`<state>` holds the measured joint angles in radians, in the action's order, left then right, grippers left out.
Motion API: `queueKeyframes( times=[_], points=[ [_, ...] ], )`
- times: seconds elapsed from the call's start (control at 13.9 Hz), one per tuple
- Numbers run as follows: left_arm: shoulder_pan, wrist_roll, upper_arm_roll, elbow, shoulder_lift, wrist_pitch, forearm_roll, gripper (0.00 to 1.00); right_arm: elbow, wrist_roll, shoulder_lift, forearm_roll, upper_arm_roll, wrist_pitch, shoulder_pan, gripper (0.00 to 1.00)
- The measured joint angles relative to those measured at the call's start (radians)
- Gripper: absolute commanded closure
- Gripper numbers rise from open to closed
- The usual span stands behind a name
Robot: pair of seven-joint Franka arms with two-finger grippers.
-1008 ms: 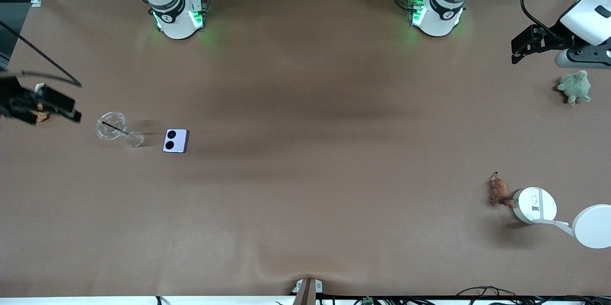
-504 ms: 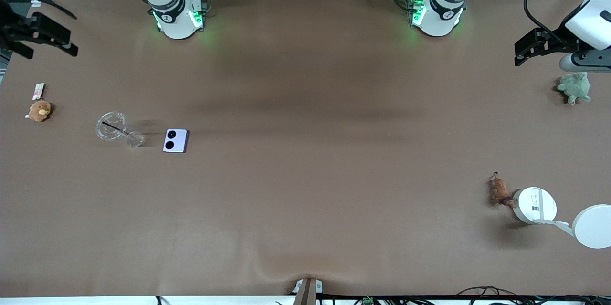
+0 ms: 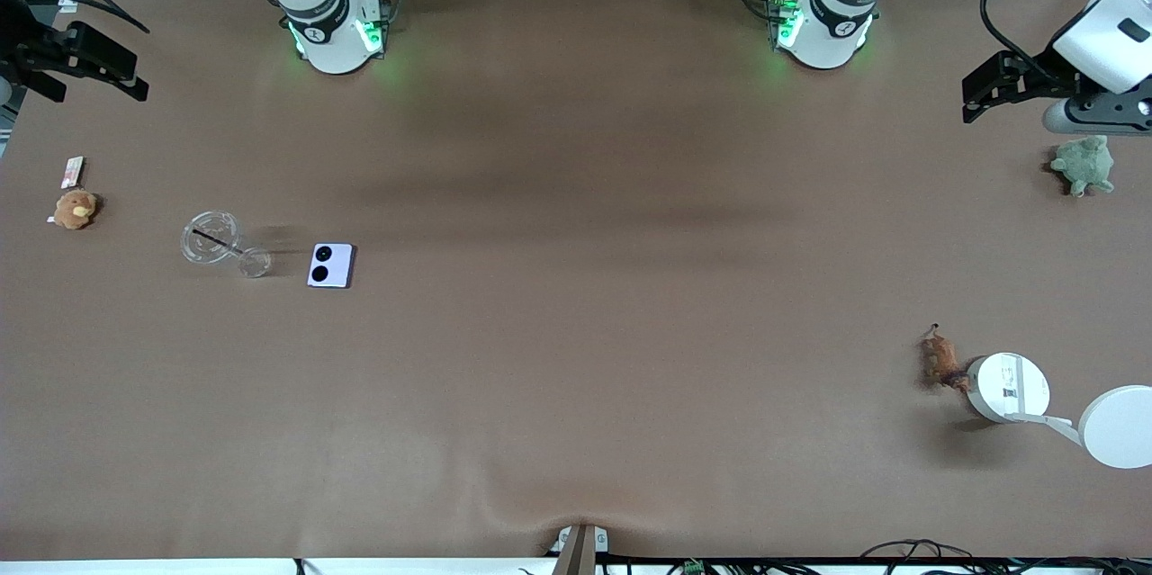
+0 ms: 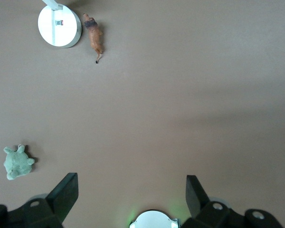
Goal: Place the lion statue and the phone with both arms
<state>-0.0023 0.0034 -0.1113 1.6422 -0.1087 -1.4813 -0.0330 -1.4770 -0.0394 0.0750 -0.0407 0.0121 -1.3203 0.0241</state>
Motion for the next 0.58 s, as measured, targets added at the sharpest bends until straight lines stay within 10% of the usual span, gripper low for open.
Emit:
queueKeyframes(
  times=[0.58],
  points=[
    [0.0, 0.0, -0.002, 0.0, 0.0, 0.003, 0.003, 0.0, 0.048, -0.053, -0.034, 0.0, 0.002, 0.029, -0.004, 0.0]
  ],
)
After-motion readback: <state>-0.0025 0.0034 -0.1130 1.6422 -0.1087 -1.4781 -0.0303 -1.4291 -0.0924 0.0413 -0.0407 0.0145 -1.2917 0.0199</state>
